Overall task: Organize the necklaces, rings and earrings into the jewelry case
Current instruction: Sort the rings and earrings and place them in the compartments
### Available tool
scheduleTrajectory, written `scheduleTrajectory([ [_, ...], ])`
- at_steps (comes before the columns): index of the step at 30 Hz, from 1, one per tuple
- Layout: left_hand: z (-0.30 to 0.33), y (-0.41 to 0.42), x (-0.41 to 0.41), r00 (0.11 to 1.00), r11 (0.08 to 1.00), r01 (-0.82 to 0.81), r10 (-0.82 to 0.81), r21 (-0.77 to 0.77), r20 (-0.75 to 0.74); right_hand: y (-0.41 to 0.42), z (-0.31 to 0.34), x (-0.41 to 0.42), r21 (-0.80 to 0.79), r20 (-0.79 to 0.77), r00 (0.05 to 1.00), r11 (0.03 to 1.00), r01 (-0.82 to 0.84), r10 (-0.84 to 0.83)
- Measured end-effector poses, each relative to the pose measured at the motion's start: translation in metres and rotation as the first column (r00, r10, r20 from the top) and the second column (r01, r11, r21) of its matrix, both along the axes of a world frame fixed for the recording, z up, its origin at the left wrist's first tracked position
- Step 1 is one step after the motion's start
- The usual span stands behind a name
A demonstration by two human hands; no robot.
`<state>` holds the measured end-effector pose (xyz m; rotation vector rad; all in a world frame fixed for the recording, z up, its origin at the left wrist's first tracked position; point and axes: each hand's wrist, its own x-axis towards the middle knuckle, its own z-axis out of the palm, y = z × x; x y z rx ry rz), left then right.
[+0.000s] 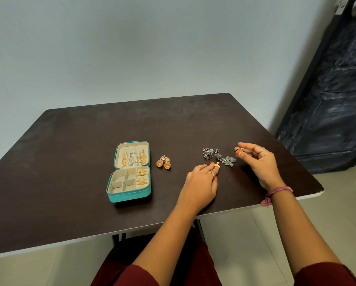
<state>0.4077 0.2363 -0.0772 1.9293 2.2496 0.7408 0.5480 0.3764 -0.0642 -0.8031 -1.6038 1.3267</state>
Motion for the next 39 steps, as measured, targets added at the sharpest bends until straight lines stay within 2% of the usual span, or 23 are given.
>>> scheduleTrajectory([
  [5, 0.0, -0.001, -0.002, 0.997, 0.997, 0.006, -0.011, 0.071, 0.079, -0.005, 0.0, 0.002, 0.01, -0.007, 1.0, 1.0, -0.019, 0.019],
  [10, -0.001, -0.005, -0.005, 0.973, 0.978, -0.029, -0.019, 0.207, 0.228, -0.011, 0.001, 0.004, -0.015, -0.031, 0.999, 0.999, -0.03, 0.029],
  [16, 0.01, -0.014, -0.007, 0.882, 0.943, -0.12, -0.042, 0.309, 0.469, -0.019, 0.003, 0.005, -0.038, -0.04, 0.999, 0.999, -0.033, 0.031],
  [19, 0.01, -0.018, -0.008, 0.816, 0.942, -0.145, -0.059, 0.303, 0.576, -0.021, 0.003, 0.006, -0.032, -0.027, 1.0, 0.999, -0.016, 0.015],
  [22, 0.011, -0.021, -0.009, 0.717, 0.944, -0.193, -0.05, 0.267, 0.695, -0.024, 0.004, 0.006, -0.046, -0.06, 0.998, 0.999, -0.006, 0.003],
  [25, 0.013, -0.025, -0.009, 0.533, 0.946, -0.241, -0.059, 0.218, 0.844, -0.03, 0.007, 0.006, -0.088, -0.169, 0.985, 0.996, 0.01, -0.025],
  [28, 0.018, -0.029, -0.012, 0.327, 0.942, -0.274, -0.099, 0.195, 0.94, -0.035, 0.008, 0.004, -0.106, -0.197, 0.98, 0.994, 0.002, -0.023],
  [30, 0.021, -0.034, -0.015, 0.261, 0.944, -0.277, -0.108, 0.181, 0.959, -0.04, 0.009, 0.0, -0.116, -0.177, 0.984, 0.993, -0.024, 0.003],
  [36, 0.038, -0.052, -0.023, 0.27, 0.961, -0.185, -0.149, 0.203, 0.951, -0.065, 0.023, -0.015, 0.002, -0.083, 0.985, 0.988, -0.152, 0.151],
  [39, 0.051, -0.06, -0.03, 0.365, 0.961, -0.177, -0.137, 0.213, 0.921, -0.077, 0.033, -0.021, 0.054, -0.028, 0.972, 0.971, -0.233, 0.234],
])
